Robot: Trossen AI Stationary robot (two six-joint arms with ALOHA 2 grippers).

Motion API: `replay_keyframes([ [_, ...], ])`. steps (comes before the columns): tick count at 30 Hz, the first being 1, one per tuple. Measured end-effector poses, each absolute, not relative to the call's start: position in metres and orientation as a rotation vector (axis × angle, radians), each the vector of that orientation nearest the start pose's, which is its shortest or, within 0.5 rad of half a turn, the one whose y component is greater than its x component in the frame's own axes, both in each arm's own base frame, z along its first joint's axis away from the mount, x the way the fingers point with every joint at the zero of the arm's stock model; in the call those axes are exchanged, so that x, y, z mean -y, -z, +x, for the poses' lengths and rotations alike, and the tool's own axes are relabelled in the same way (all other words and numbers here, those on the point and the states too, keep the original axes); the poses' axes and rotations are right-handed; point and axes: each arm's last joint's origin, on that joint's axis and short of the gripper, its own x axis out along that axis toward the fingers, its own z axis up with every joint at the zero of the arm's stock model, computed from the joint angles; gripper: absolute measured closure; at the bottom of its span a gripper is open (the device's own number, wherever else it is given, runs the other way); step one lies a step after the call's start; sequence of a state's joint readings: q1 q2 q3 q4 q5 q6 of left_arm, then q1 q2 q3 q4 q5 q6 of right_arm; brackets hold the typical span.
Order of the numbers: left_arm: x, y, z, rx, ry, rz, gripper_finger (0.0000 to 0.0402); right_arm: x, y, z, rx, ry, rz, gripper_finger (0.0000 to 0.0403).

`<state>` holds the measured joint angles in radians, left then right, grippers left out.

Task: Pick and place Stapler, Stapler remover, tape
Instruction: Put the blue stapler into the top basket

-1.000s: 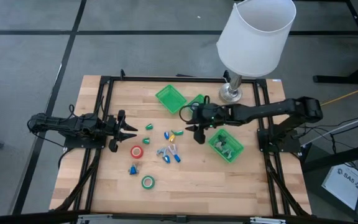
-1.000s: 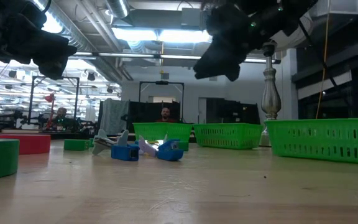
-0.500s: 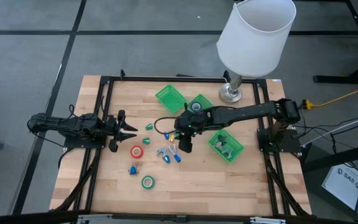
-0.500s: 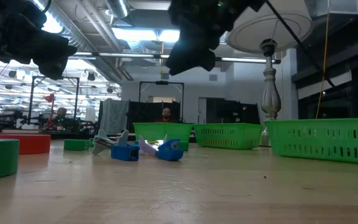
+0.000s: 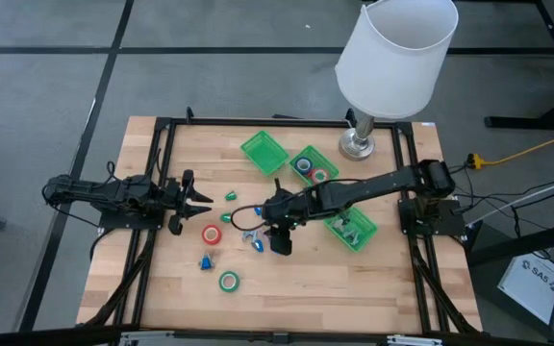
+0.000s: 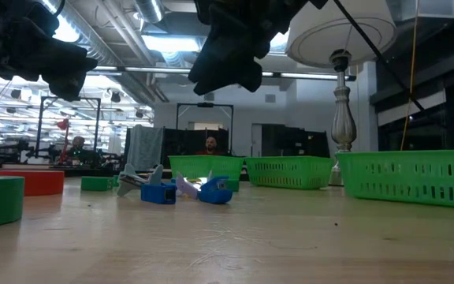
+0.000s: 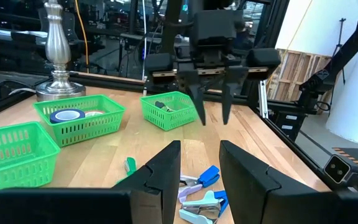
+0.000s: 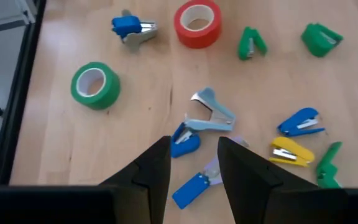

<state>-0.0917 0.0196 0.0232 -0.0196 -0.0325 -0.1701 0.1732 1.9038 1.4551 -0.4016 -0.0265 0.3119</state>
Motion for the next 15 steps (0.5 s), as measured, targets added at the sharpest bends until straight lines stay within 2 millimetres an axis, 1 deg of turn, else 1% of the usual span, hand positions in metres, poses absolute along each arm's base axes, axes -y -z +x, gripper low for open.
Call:
replay_keyframes([
  [8, 0.008, -0.168, 0.097, -0.021, 0.058, -0.169, 0.0295, -0.083, -0.227, 0.407, -0.9, -0.067, 0.236, 0.0266],
  [15, 0.008, -0.168, 0.097, -0.021, 0.058, -0.169, 0.0295, -0.095, -0.226, 0.404, -0.905, -0.113, 0.18, 0.0266],
])
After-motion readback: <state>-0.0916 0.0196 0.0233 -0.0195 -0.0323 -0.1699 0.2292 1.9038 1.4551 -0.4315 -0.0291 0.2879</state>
